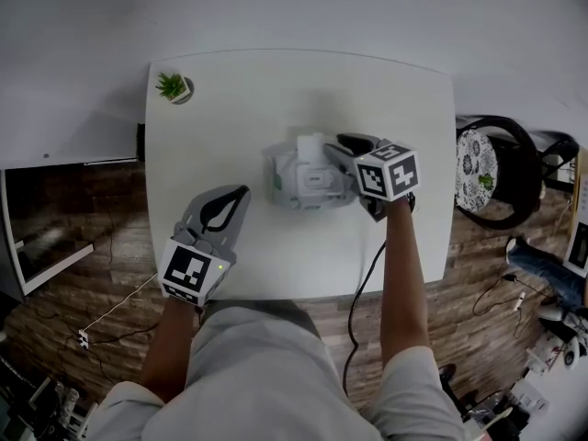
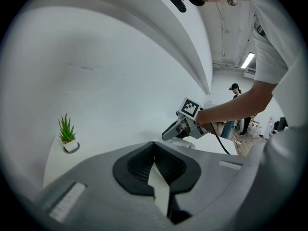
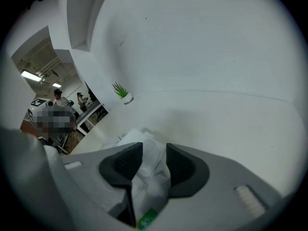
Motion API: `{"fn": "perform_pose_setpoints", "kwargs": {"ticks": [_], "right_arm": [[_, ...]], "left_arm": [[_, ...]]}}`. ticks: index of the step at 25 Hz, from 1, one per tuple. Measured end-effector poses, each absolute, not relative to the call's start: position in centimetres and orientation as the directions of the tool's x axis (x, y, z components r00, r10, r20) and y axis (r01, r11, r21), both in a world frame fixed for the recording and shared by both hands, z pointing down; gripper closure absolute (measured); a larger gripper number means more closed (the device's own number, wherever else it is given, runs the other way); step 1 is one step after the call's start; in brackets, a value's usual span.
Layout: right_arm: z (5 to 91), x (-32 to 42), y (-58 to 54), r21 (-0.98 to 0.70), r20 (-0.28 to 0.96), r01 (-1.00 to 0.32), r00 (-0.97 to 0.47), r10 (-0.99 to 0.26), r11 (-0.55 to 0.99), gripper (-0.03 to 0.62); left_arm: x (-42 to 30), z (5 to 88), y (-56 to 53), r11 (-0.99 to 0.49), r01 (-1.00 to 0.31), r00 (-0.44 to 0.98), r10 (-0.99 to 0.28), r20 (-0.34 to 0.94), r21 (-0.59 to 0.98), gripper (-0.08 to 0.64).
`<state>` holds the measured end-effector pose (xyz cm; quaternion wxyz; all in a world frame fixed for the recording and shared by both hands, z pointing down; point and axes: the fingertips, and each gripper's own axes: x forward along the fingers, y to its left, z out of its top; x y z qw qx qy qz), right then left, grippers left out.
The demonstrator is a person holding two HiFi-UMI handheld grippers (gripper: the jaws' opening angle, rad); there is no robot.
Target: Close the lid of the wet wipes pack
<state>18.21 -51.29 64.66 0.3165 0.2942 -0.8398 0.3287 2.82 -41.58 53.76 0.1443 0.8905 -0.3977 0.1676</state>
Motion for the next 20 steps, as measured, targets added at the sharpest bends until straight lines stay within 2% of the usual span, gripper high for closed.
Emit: {"fn": "perform_pose_setpoints", "kwargs": {"ticks": [3,5,20], "right_arm": [[64.1,18.3,-51.3,-0.367,0.71,-0.702,-0.635,-0.304,0.61,0.436],[63.7,18.6,-51.4,-0.362,0.699,-0.708,-0.637,-0.325,0.606,0.468],[60.3,18.9,-49.2,-0.291,0.667,-0.642,-0.668,-0.331,0.709,0.479]], "left_arm": [[3.0,53.6,-41.5,-0.645,-0.754,0.63,-0.659,0.41,0.123,0.554],[3.2,53.5,-41.6,-0.647,-0.753,0.631,-0.66,0.407,0.119,0.554],[4.5,52.9,-40.9,-0.667,-0.738,0.645,-0.652,0.398,0.105,0.554]]}}
